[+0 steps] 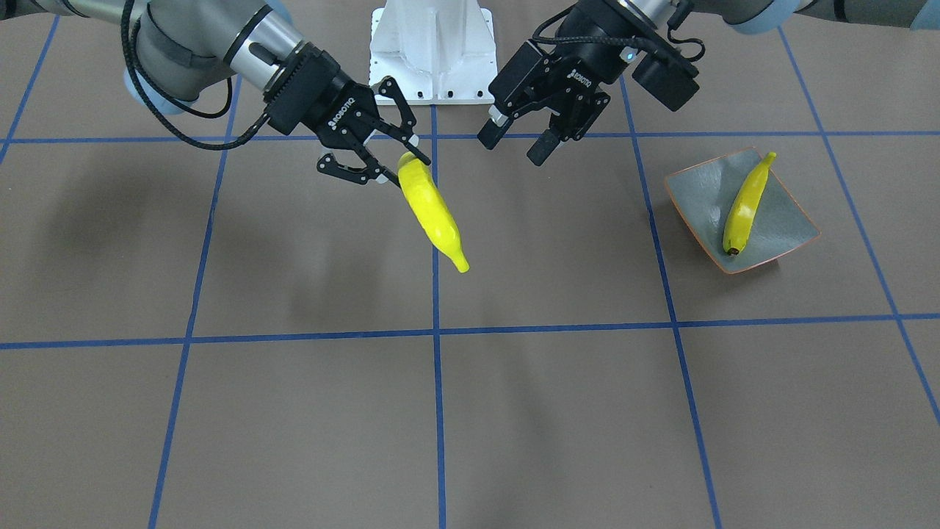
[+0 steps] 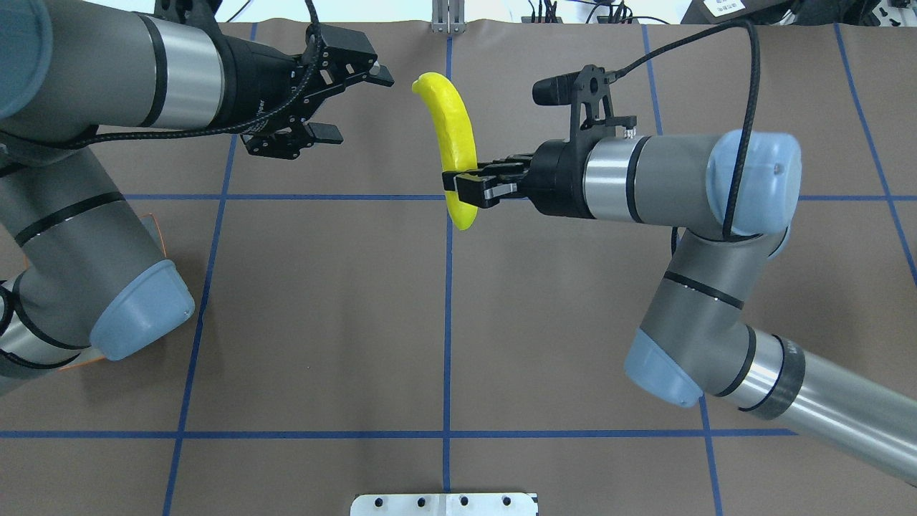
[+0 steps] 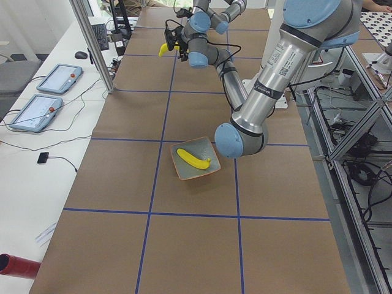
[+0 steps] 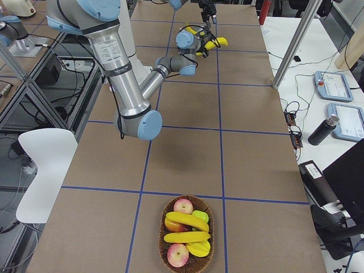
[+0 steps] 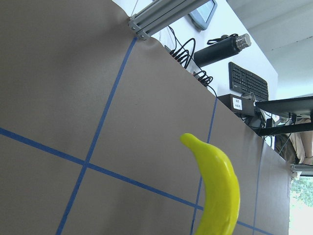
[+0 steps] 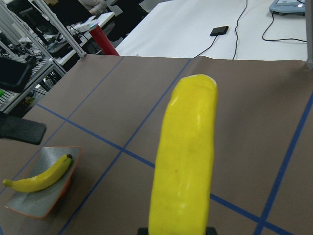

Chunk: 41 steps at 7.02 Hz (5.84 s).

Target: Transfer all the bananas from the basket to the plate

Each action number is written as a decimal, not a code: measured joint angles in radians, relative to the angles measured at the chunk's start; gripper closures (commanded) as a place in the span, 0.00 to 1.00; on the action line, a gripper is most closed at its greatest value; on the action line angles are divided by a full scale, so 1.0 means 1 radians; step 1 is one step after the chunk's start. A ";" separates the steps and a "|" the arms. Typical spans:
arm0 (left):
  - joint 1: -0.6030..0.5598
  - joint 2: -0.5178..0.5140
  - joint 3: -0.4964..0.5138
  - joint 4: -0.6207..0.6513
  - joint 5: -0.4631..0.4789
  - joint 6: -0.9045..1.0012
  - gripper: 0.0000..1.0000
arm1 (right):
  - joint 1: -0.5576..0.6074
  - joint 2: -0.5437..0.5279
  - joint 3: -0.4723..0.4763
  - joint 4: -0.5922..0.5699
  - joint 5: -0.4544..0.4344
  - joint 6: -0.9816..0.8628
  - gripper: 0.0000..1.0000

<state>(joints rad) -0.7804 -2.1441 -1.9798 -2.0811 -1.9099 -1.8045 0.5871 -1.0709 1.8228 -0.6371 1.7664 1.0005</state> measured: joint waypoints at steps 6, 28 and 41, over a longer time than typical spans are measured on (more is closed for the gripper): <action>0.015 0.002 0.024 -0.063 -0.001 -0.037 0.01 | -0.103 0.057 0.001 0.101 -0.118 0.072 1.00; -0.034 0.638 0.075 -0.069 0.140 0.632 0.52 | 0.477 -0.113 -0.074 -0.566 0.381 -0.485 0.00; -0.008 0.633 0.013 -0.061 0.138 0.762 0.00 | 0.840 -0.417 -0.204 -0.635 0.515 -1.039 0.01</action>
<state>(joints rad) -0.7884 -1.5112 -1.9664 -2.1418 -1.7723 -1.0429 1.4271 -1.4883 1.6189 -1.2723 2.2812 -0.0385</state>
